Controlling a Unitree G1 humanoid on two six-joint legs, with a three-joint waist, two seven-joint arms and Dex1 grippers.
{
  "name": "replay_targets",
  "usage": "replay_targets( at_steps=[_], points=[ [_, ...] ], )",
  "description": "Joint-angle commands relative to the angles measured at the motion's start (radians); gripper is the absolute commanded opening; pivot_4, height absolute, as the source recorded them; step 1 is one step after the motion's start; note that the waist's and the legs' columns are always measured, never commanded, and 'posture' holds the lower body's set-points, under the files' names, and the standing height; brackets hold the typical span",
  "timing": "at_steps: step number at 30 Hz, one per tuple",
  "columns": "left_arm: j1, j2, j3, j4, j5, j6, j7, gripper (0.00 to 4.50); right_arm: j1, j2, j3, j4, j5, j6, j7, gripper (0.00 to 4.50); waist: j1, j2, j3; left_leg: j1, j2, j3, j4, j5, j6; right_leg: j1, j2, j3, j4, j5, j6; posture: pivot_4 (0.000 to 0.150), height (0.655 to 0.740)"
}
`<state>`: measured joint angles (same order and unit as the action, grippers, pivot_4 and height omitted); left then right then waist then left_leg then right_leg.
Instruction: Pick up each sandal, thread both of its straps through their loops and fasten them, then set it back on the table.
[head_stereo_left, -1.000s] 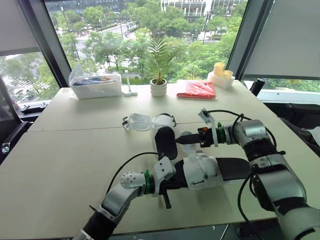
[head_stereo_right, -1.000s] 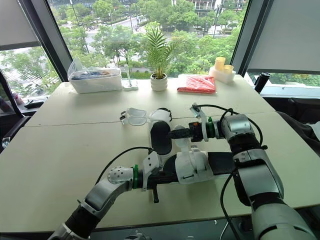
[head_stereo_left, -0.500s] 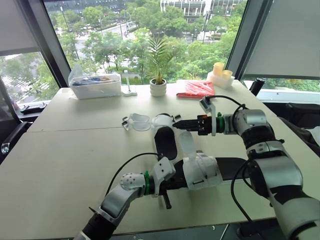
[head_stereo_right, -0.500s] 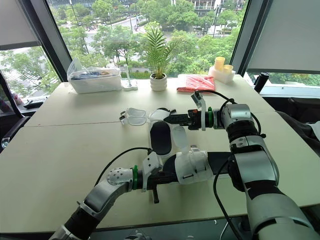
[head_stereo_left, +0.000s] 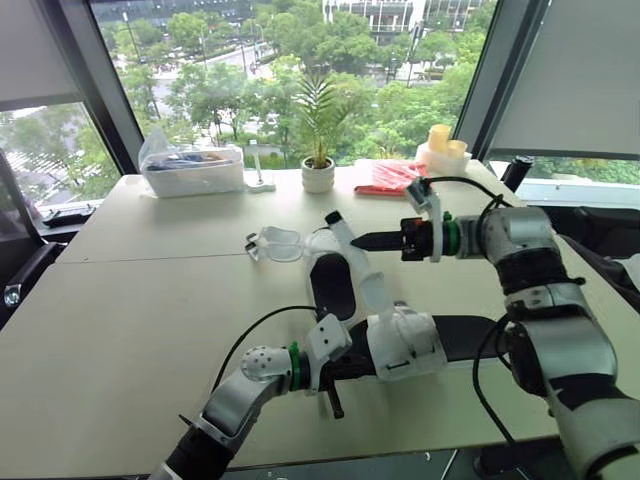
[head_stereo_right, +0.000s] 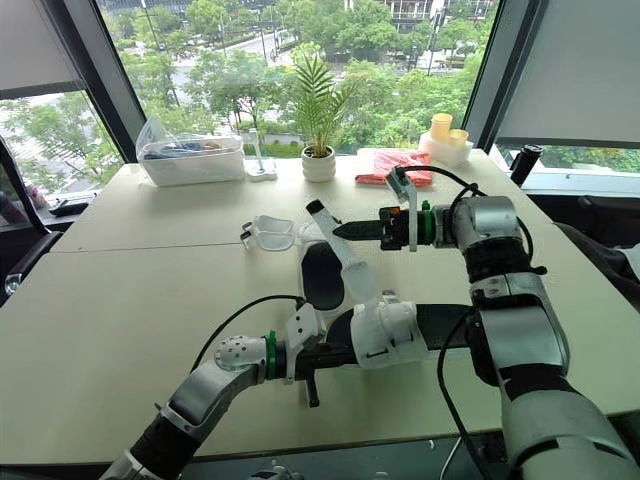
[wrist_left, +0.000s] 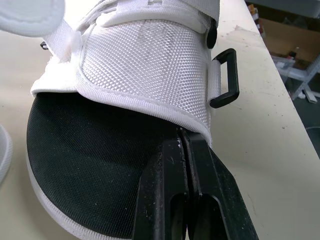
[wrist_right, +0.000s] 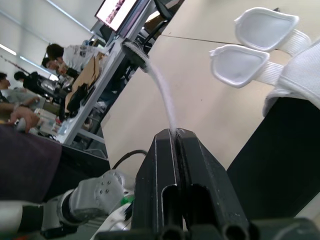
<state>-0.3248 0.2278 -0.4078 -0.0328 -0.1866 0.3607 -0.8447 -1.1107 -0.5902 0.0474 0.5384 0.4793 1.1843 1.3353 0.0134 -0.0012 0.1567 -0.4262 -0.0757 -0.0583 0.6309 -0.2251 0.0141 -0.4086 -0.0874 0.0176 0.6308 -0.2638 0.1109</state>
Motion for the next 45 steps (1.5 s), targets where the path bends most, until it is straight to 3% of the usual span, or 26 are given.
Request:
replay_targets(
  at_steps=[1,6,10,13,17,22,25,29,30,34,40,45],
  points=[
    [0.016,0.010,0.001,0.018,0.010,0.020,0.011,0.00,0.125,-0.082,-0.047,-0.335,0.105,0.061,-0.004,0.04,0.001,0.000,0.000,0.000,0.000,0.000,0.000,0.000,0.000,0.000,0.000,0.000,0.000,0.000,0.000,0.150,0.7400],
    [0.017,0.013,0.006,0.019,0.006,0.023,0.006,0.00,0.395,-0.210,-0.111,-0.720,0.183,0.044,-0.042,0.04,0.000,0.000,0.000,0.000,0.000,0.000,0.000,0.000,0.000,0.000,0.000,0.000,0.000,0.000,0.000,0.150,0.7400],
    [0.014,0.017,0.009,0.024,0.005,0.021,-0.001,0.00,0.590,-0.250,-0.207,-0.922,0.231,-0.036,-0.075,0.04,-0.001,0.000,0.000,0.000,0.000,0.000,0.000,0.000,0.001,0.001,0.000,0.000,0.000,0.000,0.000,0.150,0.7400],
    [0.009,0.019,0.011,0.031,0.003,0.021,-0.006,0.00,0.747,-0.264,-0.179,-1.049,0.138,-0.205,-0.138,0.04,0.000,0.000,0.000,0.001,0.000,0.000,0.001,0.000,0.001,0.002,0.000,0.000,0.000,0.000,0.000,0.150,0.7400],
    [0.004,0.018,0.013,0.035,0.000,0.026,-0.006,0.00,0.910,-0.207,-0.098,-1.077,-0.059,-0.572,-0.226,0.04,0.000,-0.001,0.000,0.001,0.001,0.000,0.001,0.000,0.001,0.003,0.000,-0.001,0.000,0.000,0.000,0.150,0.7400],
    [-0.005,0.023,0.009,0.044,0.000,0.018,-0.015,0.00,1.033,-0.234,-0.010,-0.968,-0.273,-0.982,-0.221,0.04,0.000,-0.001,0.000,0.002,0.001,0.000,0.002,0.000,0.001,0.003,0.001,-0.001,0.000,0.000,0.000,0.150,0.7400],
    [-0.006,0.025,0.009,0.046,0.001,0.016,-0.017,0.00,1.095,-0.276,-0.015,-0.952,-0.311,-1.075,-0.203,0.89,0.001,-0.001,0.000,0.003,0.001,0.000,0.002,0.000,0.001,0.005,0.001,-0.001,0.000,0.000,0.000,0.150,0.7400],
    [-0.005,0.024,0.012,0.046,0.001,0.018,-0.016,0.00,1.185,-0.349,-0.045,-0.965,-0.319,-1.134,-0.173,2.85,0.001,-0.002,0.000,0.005,0.001,0.000,0.002,0.000,0.001,0.007,0.001,-0.001,-0.001,-0.001,0.000,0.150,0.7400],
    [-0.005,0.024,0.012,0.046,0.001,0.018,-0.015,0.00,1.212,-0.376,-0.066,-0.974,-0.308,-1.126,-0.155,3.32,0.001,-0.001,0.000,0.005,0.001,0.000,0.002,0.000,0.001,0.007,0.001,-0.001,-0.001,-0.001,0.000,0.150,0.7400],
    [-0.008,0.023,0.012,0.051,0.000,0.016,-0.017,0.00,1.262,-0.451,-0.139,-0.981,-0.212,-0.992,-0.114,3.32,0.000,-0.002,0.000,0.008,0.001,0.000,0.002,0.000,0.001,0.010,0.001,-0.001,-0.001,-0.001,-0.001,0.150,0.7400],
    [-0.014,0.015,0.009,0.057,-0.001,0.015,-0.018,0.00,1.192,-0.474,-0.157,-0.986,0.110,-0.375,-0.159,3.32,0.000,-0.003,0.001,0.012,0.001,-0.001,0.001,0.000,0.001,0.015,0.000,-0.001,-0.002,-0.003,-0.004,0.150,0.7400],
    [-0.013,0.012,0.008,0.057,-0.001,0.015,-0.016,0.00,1.076,-0.384,-0.141,-0.962,0.295,-0.053,-0.257,3.32,0.002,-0.004,0.001,0.012,0.001,-0.001,0.002,0.000,0.001,0.015,0.000,-0.001,-0.002,-0.003,-0.004,0.150,0.7400]
  ],
)
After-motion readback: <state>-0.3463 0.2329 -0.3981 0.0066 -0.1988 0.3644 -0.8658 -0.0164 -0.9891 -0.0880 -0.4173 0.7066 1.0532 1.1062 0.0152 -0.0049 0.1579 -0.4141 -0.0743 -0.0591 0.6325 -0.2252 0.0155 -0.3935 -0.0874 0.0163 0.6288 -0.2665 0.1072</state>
